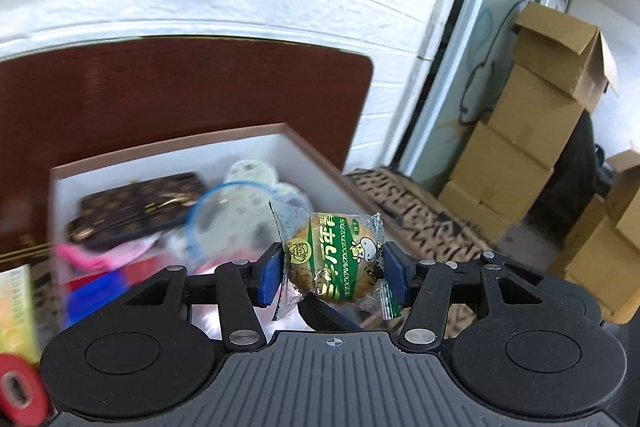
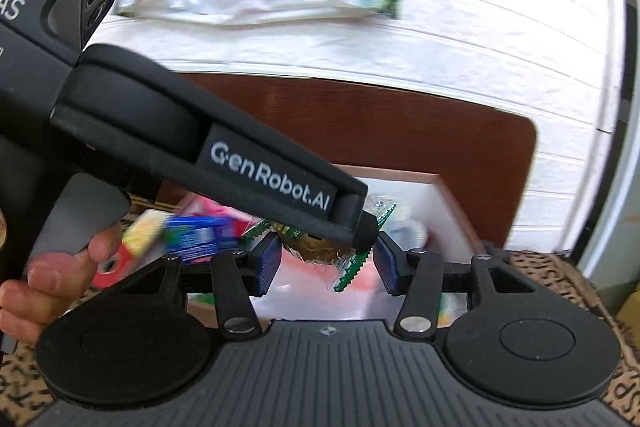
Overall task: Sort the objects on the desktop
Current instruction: 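Carry the snack packet with the left gripper over the cardboard box, then open the left gripper to drop the packet into the box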
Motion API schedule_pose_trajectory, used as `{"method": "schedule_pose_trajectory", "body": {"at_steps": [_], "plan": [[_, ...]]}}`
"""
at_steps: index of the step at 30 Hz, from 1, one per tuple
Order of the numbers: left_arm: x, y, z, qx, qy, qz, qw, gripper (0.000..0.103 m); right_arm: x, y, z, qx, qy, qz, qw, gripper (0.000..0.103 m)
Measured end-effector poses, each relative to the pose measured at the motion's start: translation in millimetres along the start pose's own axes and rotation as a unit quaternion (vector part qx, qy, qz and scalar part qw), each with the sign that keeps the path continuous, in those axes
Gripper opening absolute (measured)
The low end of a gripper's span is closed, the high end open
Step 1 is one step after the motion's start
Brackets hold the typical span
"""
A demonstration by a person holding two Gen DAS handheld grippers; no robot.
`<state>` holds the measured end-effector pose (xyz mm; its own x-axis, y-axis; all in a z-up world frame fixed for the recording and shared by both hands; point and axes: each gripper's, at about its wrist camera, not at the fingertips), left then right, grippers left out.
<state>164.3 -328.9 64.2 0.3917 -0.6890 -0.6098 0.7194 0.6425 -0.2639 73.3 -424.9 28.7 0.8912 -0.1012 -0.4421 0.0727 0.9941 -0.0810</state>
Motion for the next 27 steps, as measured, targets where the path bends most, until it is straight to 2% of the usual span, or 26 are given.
{"method": "schedule_pose_trajectory", "body": {"at_steps": [6,12,13,14,15,17,18,20,27], "plan": [[50,-6,26,-0.001,0.008,-0.018,0.9998,0.056,22,-37,1,0.009,0.010,-0.019,1.000,0.056],[90,2,42,-0.006,0.019,-0.015,0.9997,0.057,53,-59,2,0.014,0.029,-0.021,0.999,0.056],[95,3,44,-0.006,0.019,-0.013,0.9997,0.064,57,-60,3,0.015,0.031,-0.023,0.999,0.057],[99,4,46,-0.005,0.018,-0.007,0.9998,0.078,63,-63,3,0.017,0.033,-0.026,0.999,0.058],[104,6,47,-0.006,0.018,0.000,0.9998,0.083,65,-64,2,0.018,0.036,-0.030,0.999,0.061],[105,12,47,-0.017,0.011,0.014,0.9997,0.098,69,-62,-1,0.015,0.041,-0.048,0.998,0.065],[102,16,45,-0.026,0.003,0.012,0.9996,0.101,67,-61,-3,0.011,0.039,-0.055,0.998,0.077],[95,23,42,-0.038,-0.014,0.006,0.9992,0.103,60,-57,-9,0.001,0.026,-0.063,0.998,0.088],[83,26,33,-0.030,-0.008,0.011,0.9994,0.103,47,-38,-22,-0.019,0.028,-0.078,0.996,0.095]]}}
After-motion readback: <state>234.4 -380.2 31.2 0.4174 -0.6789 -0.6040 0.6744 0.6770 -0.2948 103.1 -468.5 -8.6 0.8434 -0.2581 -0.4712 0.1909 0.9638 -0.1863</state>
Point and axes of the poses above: each gripper's, at about its wrist camera, not at the fingertips, and x roughly the way its jaws point, y to its left, z to its top, and after that the axes turned 6 degrees about y, right-handed
